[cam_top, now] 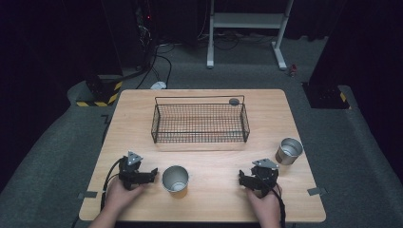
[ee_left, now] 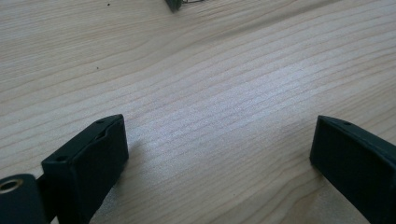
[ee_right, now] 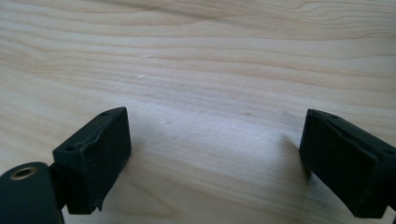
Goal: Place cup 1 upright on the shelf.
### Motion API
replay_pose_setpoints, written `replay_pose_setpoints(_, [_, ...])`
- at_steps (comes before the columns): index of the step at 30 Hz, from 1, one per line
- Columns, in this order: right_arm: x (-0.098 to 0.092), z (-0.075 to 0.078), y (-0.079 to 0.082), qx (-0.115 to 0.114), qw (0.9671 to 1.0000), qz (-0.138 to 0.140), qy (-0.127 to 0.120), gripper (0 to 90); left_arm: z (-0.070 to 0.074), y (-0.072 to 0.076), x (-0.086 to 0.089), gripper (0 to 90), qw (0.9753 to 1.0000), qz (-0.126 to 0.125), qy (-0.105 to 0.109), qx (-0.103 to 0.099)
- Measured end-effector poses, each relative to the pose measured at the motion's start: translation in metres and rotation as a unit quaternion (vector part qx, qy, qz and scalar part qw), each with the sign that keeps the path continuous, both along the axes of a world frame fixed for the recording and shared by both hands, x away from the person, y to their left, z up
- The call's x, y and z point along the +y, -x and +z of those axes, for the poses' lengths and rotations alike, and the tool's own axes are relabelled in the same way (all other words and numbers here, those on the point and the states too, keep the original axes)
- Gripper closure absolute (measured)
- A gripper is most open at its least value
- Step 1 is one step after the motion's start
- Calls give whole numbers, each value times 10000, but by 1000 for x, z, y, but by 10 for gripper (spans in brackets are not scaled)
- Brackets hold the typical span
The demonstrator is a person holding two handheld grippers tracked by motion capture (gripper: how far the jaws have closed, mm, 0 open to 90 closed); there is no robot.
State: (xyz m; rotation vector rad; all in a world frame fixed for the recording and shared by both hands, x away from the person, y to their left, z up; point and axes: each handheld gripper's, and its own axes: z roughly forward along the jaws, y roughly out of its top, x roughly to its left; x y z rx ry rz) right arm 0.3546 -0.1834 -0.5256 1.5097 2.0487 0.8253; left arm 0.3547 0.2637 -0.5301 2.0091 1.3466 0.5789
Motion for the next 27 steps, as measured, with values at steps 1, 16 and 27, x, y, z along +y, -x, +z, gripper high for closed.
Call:
replay_pose_setpoints(1, [0, 0, 1, -5, 10000, 7, -1, 90, 0, 0, 0, 48, 10000, 3, 3, 12])
replay_pose_setpoints(16, [-1, 0, 6, 0, 9999, 120, -21, 90, 0, 0, -1, 3, 9997, 236, -28, 68])
replay_pose_setpoints(27, [-1, 0, 6, 2, 9999, 120, -21, 91, 1, 2, 4, 4, 9999, 36, -38, 141])
